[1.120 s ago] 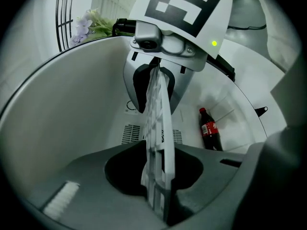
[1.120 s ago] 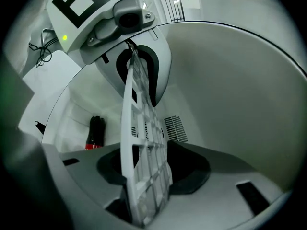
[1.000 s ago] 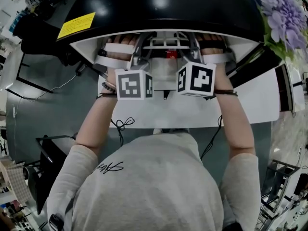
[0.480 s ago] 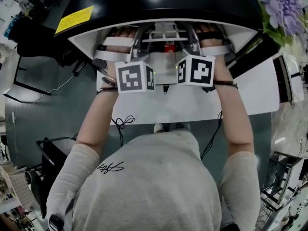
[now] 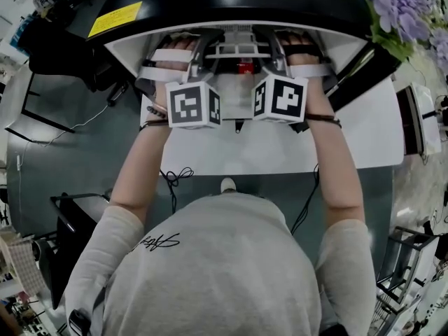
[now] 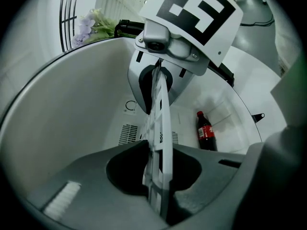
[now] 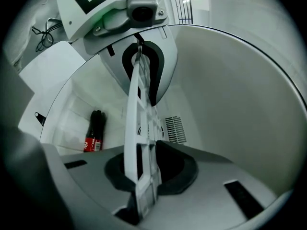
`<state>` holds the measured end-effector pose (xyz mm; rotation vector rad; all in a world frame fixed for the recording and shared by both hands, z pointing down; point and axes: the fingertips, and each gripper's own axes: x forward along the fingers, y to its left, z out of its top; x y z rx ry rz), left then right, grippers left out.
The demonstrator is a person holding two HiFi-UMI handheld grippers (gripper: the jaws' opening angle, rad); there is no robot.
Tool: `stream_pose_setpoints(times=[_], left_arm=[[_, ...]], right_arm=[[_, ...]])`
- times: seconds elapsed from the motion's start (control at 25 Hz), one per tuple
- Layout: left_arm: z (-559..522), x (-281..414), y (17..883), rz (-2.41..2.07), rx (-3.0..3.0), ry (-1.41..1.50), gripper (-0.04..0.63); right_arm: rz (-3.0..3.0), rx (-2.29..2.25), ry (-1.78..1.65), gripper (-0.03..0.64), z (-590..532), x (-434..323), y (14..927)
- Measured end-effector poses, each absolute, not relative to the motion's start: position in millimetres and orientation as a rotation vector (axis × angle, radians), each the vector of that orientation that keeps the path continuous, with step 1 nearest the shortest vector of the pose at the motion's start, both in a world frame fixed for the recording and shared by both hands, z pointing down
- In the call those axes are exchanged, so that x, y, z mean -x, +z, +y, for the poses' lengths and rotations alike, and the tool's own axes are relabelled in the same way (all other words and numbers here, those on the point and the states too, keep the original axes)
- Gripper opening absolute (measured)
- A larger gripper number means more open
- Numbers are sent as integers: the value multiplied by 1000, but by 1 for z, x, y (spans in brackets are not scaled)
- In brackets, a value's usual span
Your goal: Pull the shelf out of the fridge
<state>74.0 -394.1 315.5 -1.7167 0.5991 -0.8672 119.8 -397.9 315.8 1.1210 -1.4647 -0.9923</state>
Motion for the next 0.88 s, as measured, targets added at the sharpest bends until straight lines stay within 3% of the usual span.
stream_pose_setpoints(times=[0.88], left_arm=[[-378,-69,313,616,1717,-865,43]], right_arm=[[-1486,-1117,-980,49,-381,-115,315]])
